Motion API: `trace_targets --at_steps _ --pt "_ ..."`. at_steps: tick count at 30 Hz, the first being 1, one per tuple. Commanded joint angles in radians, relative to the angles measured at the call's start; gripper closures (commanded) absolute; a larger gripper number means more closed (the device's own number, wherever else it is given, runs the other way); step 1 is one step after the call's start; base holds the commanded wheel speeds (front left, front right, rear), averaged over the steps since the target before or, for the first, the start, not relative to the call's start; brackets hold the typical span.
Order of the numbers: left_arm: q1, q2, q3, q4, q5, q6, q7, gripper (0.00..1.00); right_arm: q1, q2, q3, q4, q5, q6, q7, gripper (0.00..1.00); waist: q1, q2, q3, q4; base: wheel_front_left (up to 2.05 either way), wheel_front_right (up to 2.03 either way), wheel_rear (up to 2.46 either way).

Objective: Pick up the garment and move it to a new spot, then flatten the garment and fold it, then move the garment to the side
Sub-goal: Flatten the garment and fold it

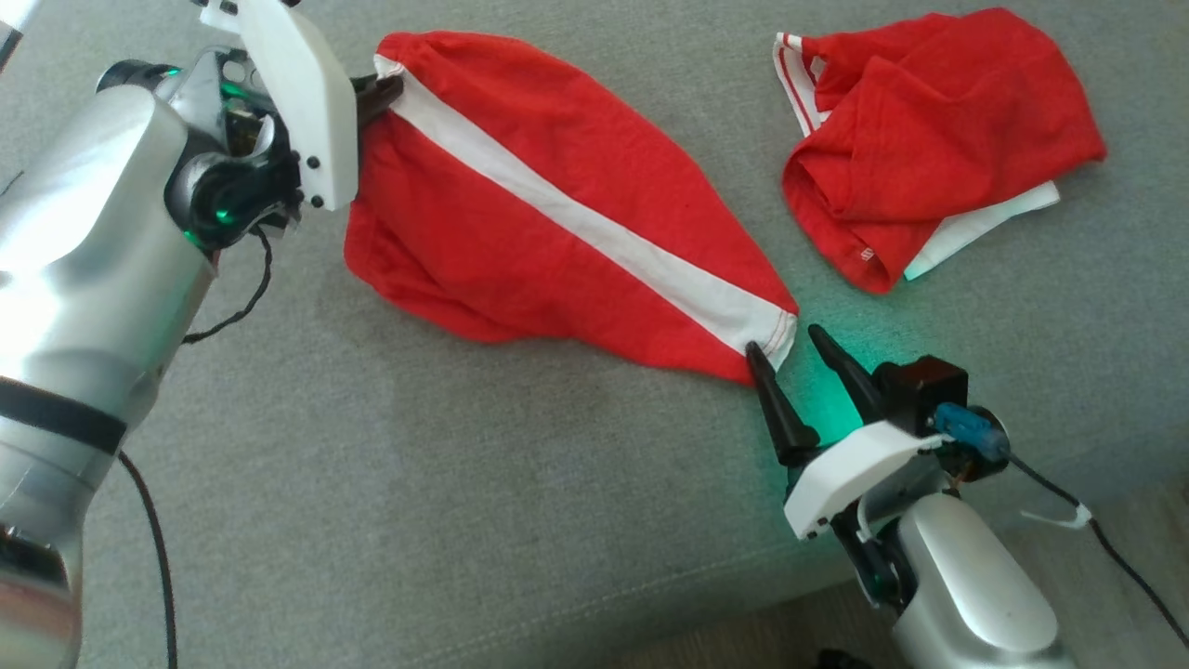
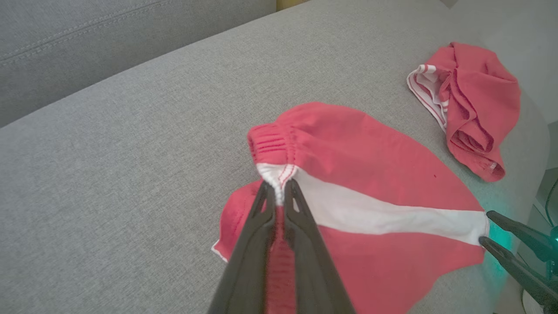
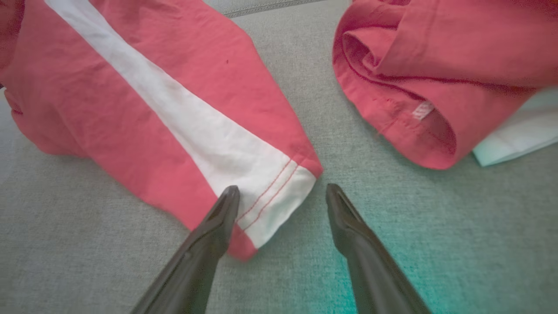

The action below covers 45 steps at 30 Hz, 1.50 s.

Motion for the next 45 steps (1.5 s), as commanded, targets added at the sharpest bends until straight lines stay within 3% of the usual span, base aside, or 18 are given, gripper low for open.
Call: trace_targets --at_steps 1,10,11,21,31,37,45 --pt "-0.073 0.028 0.027 -0.028 -0.008 -0.006 -0.011 1.0 -0.035 -0.002 0.023 -0.012 -0.001 0.007 -0.006 0.0 0.0 0.0 0.003 0.004 0.0 0.0 0.0" --pt "-0.089 0.027 0.002 -0.032 -0.027 -0.006 -0.018 1.0 -0.066 -0.002 0.034 0.057 -0.006 0.007 0.025 0.0 0.0 0.0 0.017 0.019 0.0 0.0 0.0" --pt "-0.094 0.026 -0.003 -0.03 -0.03 -0.006 -0.021 1.0 -0.073 -0.002 0.04 0.071 0.005 0.007 0.036 1.0 0.0 0.0 0.019 0.022 0.0 0.0 0.0" --pt "-0.091 0.031 -0.019 -0.041 -0.061 -0.006 -0.075 1.0 -0.119 -0.002 0.003 0.055 -0.012 0.007 -0.038 1.0 0.0 0.0 -0.004 0.035 0.0 0.0 0.0" --pt "-0.095 0.026 0.004 -0.092 -0.097 -0.006 -0.188 1.0 -0.254 -0.034 -0.089 -0.136 -0.06 0.007 -0.063 1.0 0.0 0.0 -0.065 0.081 0.0 0.0 0.0" --pt "-0.095 0.01 0.04 -0.113 -0.113 -0.006 -0.284 1.0 -0.376 -0.093 -0.126 -0.235 -0.05 0.007 -0.033 1.0 0.0 0.0 -0.11 0.118 0.0 0.0 0.0" --pt "-0.085 -0.024 0.11 -0.143 -0.122 -0.001 -0.466 1.0 -0.509 -0.126 -0.168 -0.242 -0.065 0.007 -0.03 1.0 0.0 0.0 -0.174 0.166 0.0 0.0 0.0"
